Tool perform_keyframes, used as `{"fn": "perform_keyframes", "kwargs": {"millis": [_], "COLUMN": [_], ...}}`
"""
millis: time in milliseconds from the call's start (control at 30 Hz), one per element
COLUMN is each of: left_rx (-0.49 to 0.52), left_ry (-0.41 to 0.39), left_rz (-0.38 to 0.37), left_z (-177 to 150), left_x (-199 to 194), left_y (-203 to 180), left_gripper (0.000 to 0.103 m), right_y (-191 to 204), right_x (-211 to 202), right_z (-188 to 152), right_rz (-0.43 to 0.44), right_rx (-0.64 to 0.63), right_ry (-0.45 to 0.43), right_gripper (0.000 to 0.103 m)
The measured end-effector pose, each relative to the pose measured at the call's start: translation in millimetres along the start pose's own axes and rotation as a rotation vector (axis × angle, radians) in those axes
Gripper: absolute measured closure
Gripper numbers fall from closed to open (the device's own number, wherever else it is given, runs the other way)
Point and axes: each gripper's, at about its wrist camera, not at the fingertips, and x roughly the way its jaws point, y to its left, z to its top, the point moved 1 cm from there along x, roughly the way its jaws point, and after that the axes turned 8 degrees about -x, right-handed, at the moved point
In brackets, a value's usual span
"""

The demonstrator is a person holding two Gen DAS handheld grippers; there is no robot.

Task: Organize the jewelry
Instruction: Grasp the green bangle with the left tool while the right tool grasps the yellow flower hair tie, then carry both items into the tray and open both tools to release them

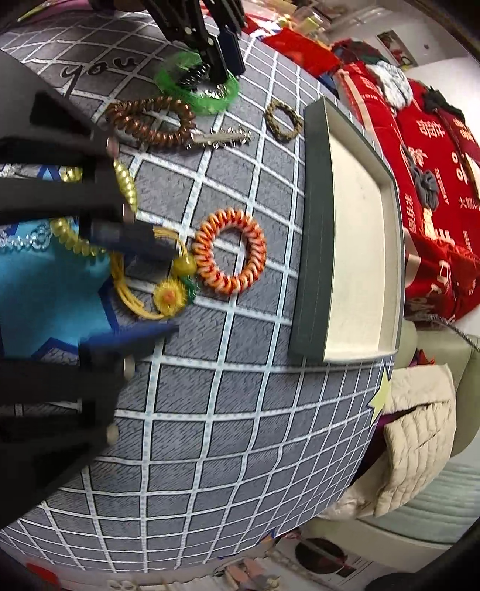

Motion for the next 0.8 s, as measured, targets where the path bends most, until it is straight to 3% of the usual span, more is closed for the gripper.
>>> {"fn": "perform_keyframes", "kwargs": {"millis": [67, 100, 133, 533, 633, 800], "left_rx": [-0.011, -0.022, -0.031, -0.088, -0.136, -0.207], "left_ry": [-0.003, -0.006, -0.004, -0.052, -0.059, -0.088], "left_rz": [-0.003, -0.01, -0.018, -0.066, -0.1, -0.094], "left_z": [0, 0, -1, 1, 6, 24], "left_x": [-1, -3, -5, -26, -34, -45], "left_y": [1, 2, 3, 13, 20, 32], "left_gripper": [0.057, 0.069, 0.075, 0.075, 0.075, 0.075], "right_y": [2, 2, 2, 3, 3, -1], "right_x": [-2, -3, -6, -31, -33, -41], "right_z": [-2, -2, -3, 8, 8, 18], "right_rz": [-0.01, -0.009, -0.008, 0.015, 0.036, 0.075], "right_rx": [-0.007, -0.008, -0.006, 0.029, 0.053, 0.076], "right_ry": [-0.004, -0.008, -0.015, -0.082, -0.091, -0.108], "right_gripper": [0.085, 0.085, 0.085, 0.085, 0.085, 0.085]}}
